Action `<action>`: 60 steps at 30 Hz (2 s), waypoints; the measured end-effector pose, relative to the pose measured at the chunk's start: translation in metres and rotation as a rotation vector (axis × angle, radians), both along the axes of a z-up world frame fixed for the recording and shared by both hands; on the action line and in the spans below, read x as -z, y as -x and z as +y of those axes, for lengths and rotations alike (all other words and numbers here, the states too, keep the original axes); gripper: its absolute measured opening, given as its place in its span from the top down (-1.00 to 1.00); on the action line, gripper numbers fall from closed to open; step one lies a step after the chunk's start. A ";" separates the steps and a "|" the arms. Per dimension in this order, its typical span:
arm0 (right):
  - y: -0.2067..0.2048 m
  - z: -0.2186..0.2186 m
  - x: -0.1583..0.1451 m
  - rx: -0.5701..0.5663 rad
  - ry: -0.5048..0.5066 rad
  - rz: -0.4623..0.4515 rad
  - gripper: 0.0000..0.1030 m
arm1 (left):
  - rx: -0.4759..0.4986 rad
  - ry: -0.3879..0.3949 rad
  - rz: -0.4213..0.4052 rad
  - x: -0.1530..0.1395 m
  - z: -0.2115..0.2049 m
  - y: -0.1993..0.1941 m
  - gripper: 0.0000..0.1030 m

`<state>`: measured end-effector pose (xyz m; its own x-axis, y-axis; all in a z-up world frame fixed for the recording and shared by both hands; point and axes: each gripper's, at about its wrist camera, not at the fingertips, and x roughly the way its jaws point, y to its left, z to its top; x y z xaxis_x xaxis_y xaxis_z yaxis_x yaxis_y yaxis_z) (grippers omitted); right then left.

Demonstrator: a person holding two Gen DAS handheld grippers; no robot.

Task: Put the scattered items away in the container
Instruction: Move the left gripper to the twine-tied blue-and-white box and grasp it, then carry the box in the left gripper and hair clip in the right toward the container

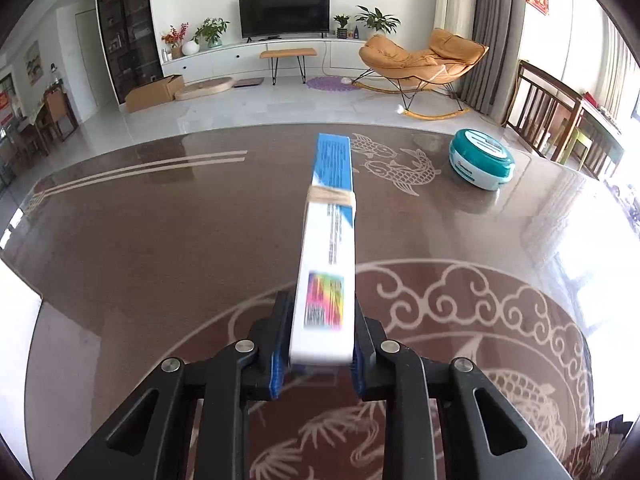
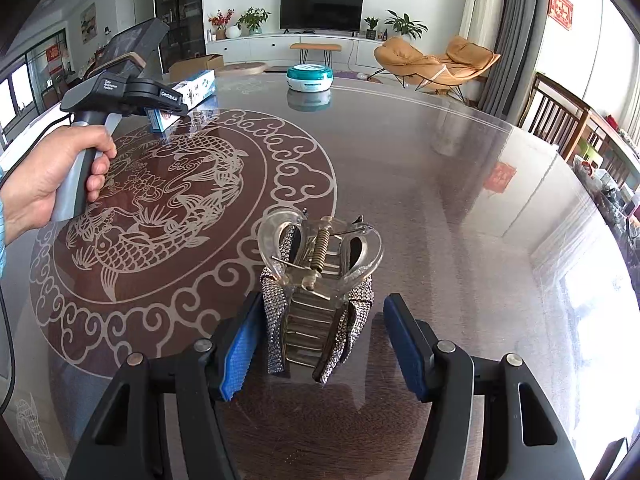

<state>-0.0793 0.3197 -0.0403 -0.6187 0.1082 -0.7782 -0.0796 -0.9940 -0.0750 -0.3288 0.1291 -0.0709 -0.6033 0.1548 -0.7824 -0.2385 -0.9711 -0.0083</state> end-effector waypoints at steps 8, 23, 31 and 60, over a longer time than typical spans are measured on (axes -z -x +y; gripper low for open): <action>0.001 0.002 0.000 -0.006 0.020 0.000 -0.17 | 0.086 -0.005 0.001 -0.002 -0.057 -0.152 0.52; 0.003 0.000 0.000 -0.013 0.011 0.002 -0.15 | 0.087 0.028 -0.068 0.011 -0.031 -0.116 -1.00; 0.003 0.006 0.002 -0.012 0.060 -0.002 -0.15 | 0.009 0.024 -0.065 0.017 0.003 -0.017 -1.00; -0.004 -0.064 0.000 -0.106 0.205 0.024 -0.06 | 0.022 -0.052 -0.007 -0.004 -0.077 -0.238 0.55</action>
<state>-0.0751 0.2554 -0.0401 -0.6367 -0.1171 -0.7621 0.0269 -0.9912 0.1298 -0.0909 0.0521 -0.0670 -0.5938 0.2084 -0.7771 -0.2594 -0.9639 -0.0603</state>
